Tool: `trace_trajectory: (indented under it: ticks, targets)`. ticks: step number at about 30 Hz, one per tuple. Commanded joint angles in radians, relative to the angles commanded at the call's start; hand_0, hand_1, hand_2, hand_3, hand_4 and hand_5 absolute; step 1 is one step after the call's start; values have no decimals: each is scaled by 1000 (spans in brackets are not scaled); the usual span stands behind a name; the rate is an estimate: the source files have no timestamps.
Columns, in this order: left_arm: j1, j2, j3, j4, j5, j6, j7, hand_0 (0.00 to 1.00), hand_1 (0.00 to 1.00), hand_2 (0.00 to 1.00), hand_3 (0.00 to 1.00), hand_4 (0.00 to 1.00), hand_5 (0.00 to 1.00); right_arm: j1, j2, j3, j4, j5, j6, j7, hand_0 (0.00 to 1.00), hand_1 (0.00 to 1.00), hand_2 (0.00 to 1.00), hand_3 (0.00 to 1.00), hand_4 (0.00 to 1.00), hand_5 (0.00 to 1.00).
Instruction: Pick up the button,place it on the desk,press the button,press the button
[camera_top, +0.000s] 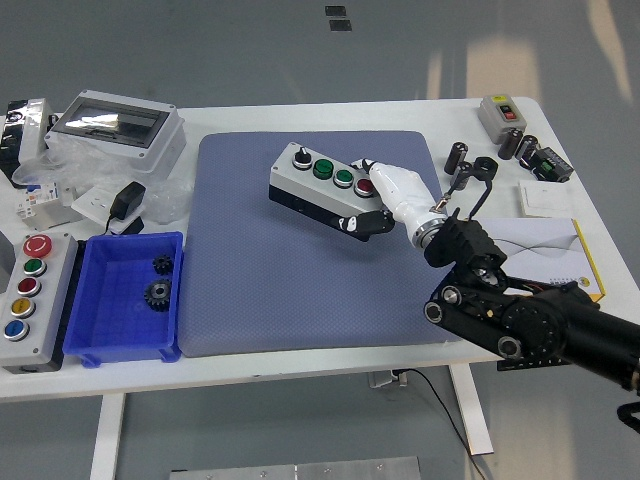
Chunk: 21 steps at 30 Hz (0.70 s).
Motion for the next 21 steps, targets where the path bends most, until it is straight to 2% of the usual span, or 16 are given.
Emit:
trace_trajectory:
  ticks: [5, 8, 10, 15, 16, 21]
  targets:
    - [0, 0, -12, 0, 20, 2, 2, 637, 608, 563, 603, 642, 153, 37, -128, -84, 125, 56, -26, 135, 100, 303, 332, 242, 2, 2]
    - [-1, 1, -16, 0, 27, 3, 2, 637, 608, 563, 603, 642, 153, 45, -197, -128, 189, 8, -47, 203, 100, 303, 332, 242, 2, 2]
    - [-2, 1, -18, 0, 31, 4, 2, 638, 609, 564, 604, 645, 156, 43, -228, -149, 206, -42, -56, 233, 112, 301, 324, 240, 8, 2]
    - [-7, 0, -22, 0, 41, 3, 0, 638, 609, 564, 604, 645, 156, 33, -223, -193, 182, -182, -41, 247, 112, 301, 324, 240, 8, 2]
    - [-8, 0, -23, 0, 43, 3, 0, 637, 608, 564, 605, 649, 163, 31, -220, -202, 176, -212, -35, 243, 187, 318, 335, 253, 30, 2]
    - [-9, 1, -29, 0, 52, 3, 0, 637, 608, 564, 605, 649, 163, 25, -205, -216, 148, -313, -2, 222, 187, 318, 335, 253, 30, 2]
